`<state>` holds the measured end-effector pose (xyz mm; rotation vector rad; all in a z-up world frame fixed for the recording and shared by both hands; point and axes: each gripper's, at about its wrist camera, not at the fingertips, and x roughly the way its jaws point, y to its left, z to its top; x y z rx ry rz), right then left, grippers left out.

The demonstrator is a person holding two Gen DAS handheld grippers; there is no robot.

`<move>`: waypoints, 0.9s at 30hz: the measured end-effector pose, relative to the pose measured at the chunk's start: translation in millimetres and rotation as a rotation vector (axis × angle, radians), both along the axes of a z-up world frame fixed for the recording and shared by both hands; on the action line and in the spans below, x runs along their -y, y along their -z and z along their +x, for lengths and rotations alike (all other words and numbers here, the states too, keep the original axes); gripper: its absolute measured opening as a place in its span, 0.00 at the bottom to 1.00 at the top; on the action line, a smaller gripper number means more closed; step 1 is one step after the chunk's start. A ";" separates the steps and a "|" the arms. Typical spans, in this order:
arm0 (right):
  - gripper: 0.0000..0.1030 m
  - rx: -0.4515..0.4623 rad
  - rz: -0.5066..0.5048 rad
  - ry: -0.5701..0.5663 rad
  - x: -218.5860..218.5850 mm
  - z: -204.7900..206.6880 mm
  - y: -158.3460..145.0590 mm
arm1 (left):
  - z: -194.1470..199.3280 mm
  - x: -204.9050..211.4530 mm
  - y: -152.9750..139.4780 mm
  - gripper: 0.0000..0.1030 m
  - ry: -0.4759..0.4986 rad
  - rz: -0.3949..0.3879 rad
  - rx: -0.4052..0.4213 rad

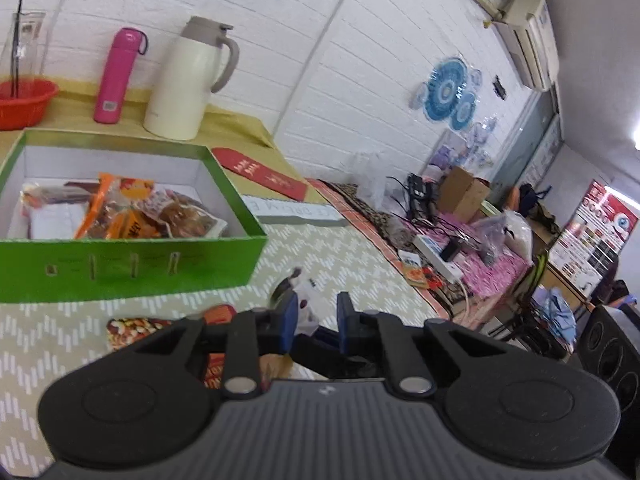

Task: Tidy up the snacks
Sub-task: 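Carry the biscuit packet into the green box and open the right gripper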

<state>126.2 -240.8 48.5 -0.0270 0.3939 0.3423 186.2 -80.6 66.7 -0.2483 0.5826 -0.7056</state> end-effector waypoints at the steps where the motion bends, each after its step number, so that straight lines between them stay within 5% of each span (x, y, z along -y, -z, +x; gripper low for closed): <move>1: 0.17 0.013 -0.040 -0.013 -9.3 7.9 -0.2 | 3.7 2.5 -2.8 0.10 -0.017 0.030 0.037; 5: 0.18 0.011 -0.119 -0.003 -18.7 24.1 12.1 | 22.4 -14.3 3.7 0.10 -0.045 0.031 0.009; 8: 0.33 -0.064 -0.023 0.003 4.1 21.6 25.5 | 24.0 -30.7 16.7 0.35 -0.091 0.059 0.006; 10: 0.38 -0.102 -0.036 0.032 6.6 22.1 33.6 | 27.5 -32.4 25.5 0.36 -0.085 0.064 -0.028; 14: 0.42 -0.124 -0.022 0.039 5.6 21.1 42.0 | 32.1 -27.9 38.1 0.59 -0.064 0.052 -0.081; 17: 0.55 -0.113 -0.028 0.040 5.3 21.5 41.4 | 37.2 -22.9 42.2 0.62 -0.070 0.076 -0.088; 19: 0.91 -0.098 -0.037 0.064 7.0 23.1 41.7 | 44.5 -19.5 45.8 0.63 -0.068 0.071 -0.117; 20: 0.95 -0.094 -0.046 0.074 7.8 25.4 42.4 | 48.8 -18.4 48.7 0.63 -0.068 0.069 -0.133; 27: 1.00 -0.151 -0.020 0.072 30.4 50.2 53.4 | 66.3 -0.1 61.6 0.62 -0.069 0.089 -0.184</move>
